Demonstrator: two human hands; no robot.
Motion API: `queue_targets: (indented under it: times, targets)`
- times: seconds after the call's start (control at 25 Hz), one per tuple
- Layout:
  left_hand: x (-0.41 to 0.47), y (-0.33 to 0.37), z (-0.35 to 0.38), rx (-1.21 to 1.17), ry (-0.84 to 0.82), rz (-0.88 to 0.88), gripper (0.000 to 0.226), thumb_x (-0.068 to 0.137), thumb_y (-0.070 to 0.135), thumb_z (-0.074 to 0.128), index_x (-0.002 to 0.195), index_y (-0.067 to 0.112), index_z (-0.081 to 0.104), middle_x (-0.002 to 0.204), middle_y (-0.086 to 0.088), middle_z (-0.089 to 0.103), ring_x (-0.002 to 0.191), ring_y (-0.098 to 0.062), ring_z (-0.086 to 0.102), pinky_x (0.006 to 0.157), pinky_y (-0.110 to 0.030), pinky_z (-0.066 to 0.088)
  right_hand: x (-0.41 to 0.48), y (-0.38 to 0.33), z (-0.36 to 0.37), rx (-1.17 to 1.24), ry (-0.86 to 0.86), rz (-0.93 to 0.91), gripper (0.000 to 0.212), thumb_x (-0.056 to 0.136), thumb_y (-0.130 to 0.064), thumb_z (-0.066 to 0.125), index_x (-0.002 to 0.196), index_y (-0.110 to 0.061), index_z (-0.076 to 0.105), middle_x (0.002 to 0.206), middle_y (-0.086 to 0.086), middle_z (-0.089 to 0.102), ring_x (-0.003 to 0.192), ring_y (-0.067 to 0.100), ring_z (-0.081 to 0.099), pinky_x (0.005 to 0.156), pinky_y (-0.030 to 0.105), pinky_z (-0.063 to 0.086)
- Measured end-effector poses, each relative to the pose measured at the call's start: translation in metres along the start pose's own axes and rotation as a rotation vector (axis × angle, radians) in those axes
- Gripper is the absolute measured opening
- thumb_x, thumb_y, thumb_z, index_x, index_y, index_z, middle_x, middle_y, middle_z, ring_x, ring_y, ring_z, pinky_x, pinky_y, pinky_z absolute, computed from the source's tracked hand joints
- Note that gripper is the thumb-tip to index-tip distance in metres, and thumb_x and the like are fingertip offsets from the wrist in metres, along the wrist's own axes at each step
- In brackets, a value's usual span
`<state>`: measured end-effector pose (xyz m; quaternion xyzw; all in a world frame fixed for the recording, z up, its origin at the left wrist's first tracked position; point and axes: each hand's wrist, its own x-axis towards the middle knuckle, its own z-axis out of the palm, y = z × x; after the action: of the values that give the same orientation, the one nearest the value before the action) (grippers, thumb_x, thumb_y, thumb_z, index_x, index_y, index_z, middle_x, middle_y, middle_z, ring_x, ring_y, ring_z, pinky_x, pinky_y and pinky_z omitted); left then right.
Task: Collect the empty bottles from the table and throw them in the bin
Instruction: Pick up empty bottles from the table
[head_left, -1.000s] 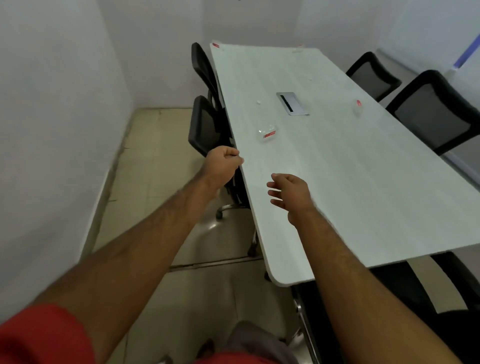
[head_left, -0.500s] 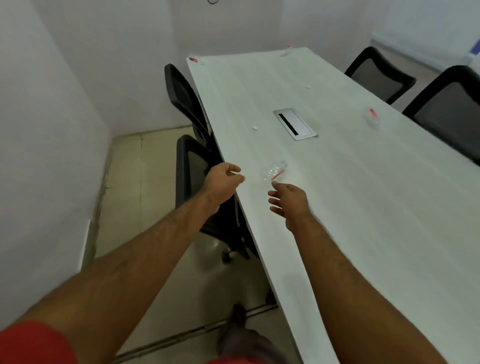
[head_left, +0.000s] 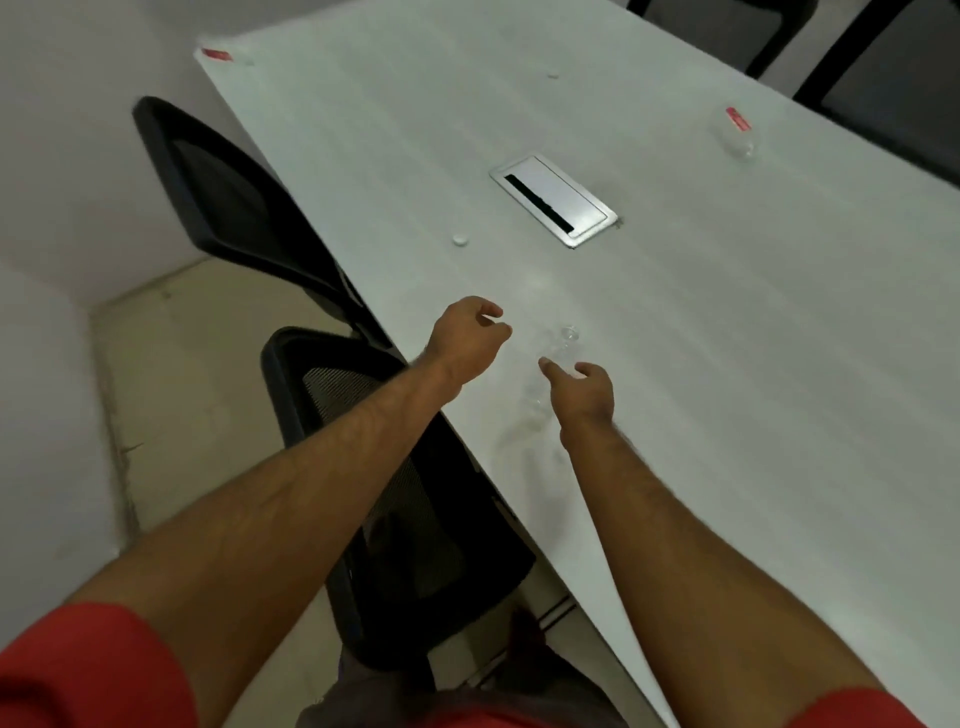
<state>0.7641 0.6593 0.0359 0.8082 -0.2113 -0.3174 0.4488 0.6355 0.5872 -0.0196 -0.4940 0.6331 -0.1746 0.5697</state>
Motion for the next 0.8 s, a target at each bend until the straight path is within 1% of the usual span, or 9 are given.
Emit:
queue_targets:
  times: [0.08, 0.12, 0.2, 0.28, 0.4, 0.52, 0.64, 0.72, 0.8]
  targets:
    - [0.038, -0.011, 0.003, 0.048, -0.047, 0.014, 0.03, 0.086, 0.024, 0.063, 0.115, 0.017, 0.062, 0.101, -0.001, 0.062, 0.087, -0.015, 0.061, 0.066, -0.023, 0.047, 0.018, 0.0, 0.022, -0.086, 0.045, 0.047, 0.086, 0.073, -0.057, 0.077, 0.141, -0.014, 0.047, 0.141, 0.01, 0.055, 0.123, 0.033, 0.056, 0.1, 0.042, 0.05]
    - [0.056, -0.017, 0.002, 0.062, -0.07, 0.017, 0.029, 0.086, 0.023, 0.063, 0.115, 0.017, 0.062, 0.098, 0.001, 0.06, 0.083, -0.014, 0.059, 0.063, -0.021, 0.045, 0.027, 0.0, 0.034, -0.139, 0.081, 0.061, 0.089, 0.07, -0.061, 0.077, 0.141, -0.015, 0.047, 0.141, 0.01, 0.055, 0.124, 0.034, 0.056, 0.102, 0.045, 0.05]
    - [0.088, -0.029, -0.005, 0.075, -0.127, 0.015, 0.029, 0.086, 0.022, 0.062, 0.114, 0.016, 0.063, 0.093, 0.004, 0.058, 0.082, -0.013, 0.058, 0.064, -0.021, 0.045, 0.037, -0.001, 0.052, -0.22, 0.155, 0.078, 0.082, 0.07, -0.057, 0.077, 0.135, -0.013, 0.052, 0.134, 0.011, 0.061, 0.118, 0.033, 0.061, 0.099, 0.046, 0.051]
    - [0.115, -0.041, -0.014, 0.09, -0.194, -0.008, 0.028, 0.086, 0.021, 0.062, 0.113, 0.016, 0.063, 0.094, 0.003, 0.06, 0.084, -0.015, 0.059, 0.07, -0.023, 0.047, 0.039, -0.011, 0.071, -0.21, 0.231, 0.09, 0.07, 0.072, -0.047, 0.079, 0.128, -0.012, 0.056, 0.126, 0.011, 0.066, 0.11, 0.032, 0.064, 0.095, 0.044, 0.053]
    - [0.142, -0.046, -0.035, 0.139, -0.247, -0.004, 0.029, 0.086, 0.021, 0.061, 0.115, 0.015, 0.062, 0.103, -0.002, 0.062, 0.088, -0.017, 0.06, 0.077, -0.027, 0.047, 0.032, -0.028, 0.098, -0.094, 0.28, 0.111, 0.073, 0.071, -0.043, 0.083, 0.132, -0.014, 0.054, 0.124, 0.007, 0.064, 0.108, 0.028, 0.064, 0.095, 0.043, 0.054]
    - [0.176, -0.042, -0.049, 0.185, -0.244, 0.008, 0.031, 0.086, 0.019, 0.059, 0.116, 0.013, 0.061, 0.104, -0.003, 0.062, 0.087, -0.018, 0.059, 0.075, -0.026, 0.046, 0.029, -0.041, 0.127, 0.003, 0.26, 0.077, 0.072, 0.068, -0.041, 0.086, 0.128, -0.017, 0.056, 0.114, 0.001, 0.064, 0.101, 0.023, 0.066, 0.091, 0.042, 0.056]
    - [0.216, -0.041, -0.058, 0.207, -0.22, 0.005, 0.034, 0.085, 0.02, 0.058, 0.118, 0.012, 0.059, 0.112, -0.007, 0.064, 0.093, -0.022, 0.061, 0.079, -0.028, 0.049, 0.03, -0.055, 0.151, 0.048, 0.225, 0.04, 0.071, 0.068, -0.037, 0.087, 0.128, -0.019, 0.054, 0.11, 0.0, 0.063, 0.095, 0.02, 0.066, 0.085, 0.038, 0.057]
    - [0.24, -0.042, -0.061, 0.254, -0.157, 0.065, 0.043, 0.083, 0.022, 0.061, 0.125, 0.011, 0.055, 0.12, -0.011, 0.061, 0.104, -0.027, 0.062, 0.085, -0.029, 0.05, 0.035, -0.061, 0.163, 0.077, 0.17, 0.05, 0.07, 0.069, -0.035, 0.086, 0.128, -0.019, 0.052, 0.109, 0.001, 0.064, 0.091, 0.019, 0.067, 0.079, 0.037, 0.058]
    - [0.261, -0.04, -0.057, 0.351, -0.089, 0.114, 0.057, 0.083, 0.026, 0.066, 0.133, 0.009, 0.044, 0.13, -0.016, 0.052, 0.111, -0.032, 0.059, 0.086, -0.032, 0.048, 0.039, -0.067, 0.171, 0.109, 0.111, 0.072, 0.07, 0.072, -0.036, 0.085, 0.13, -0.018, 0.05, 0.111, 0.003, 0.065, 0.086, 0.02, 0.069, 0.069, 0.035, 0.058]
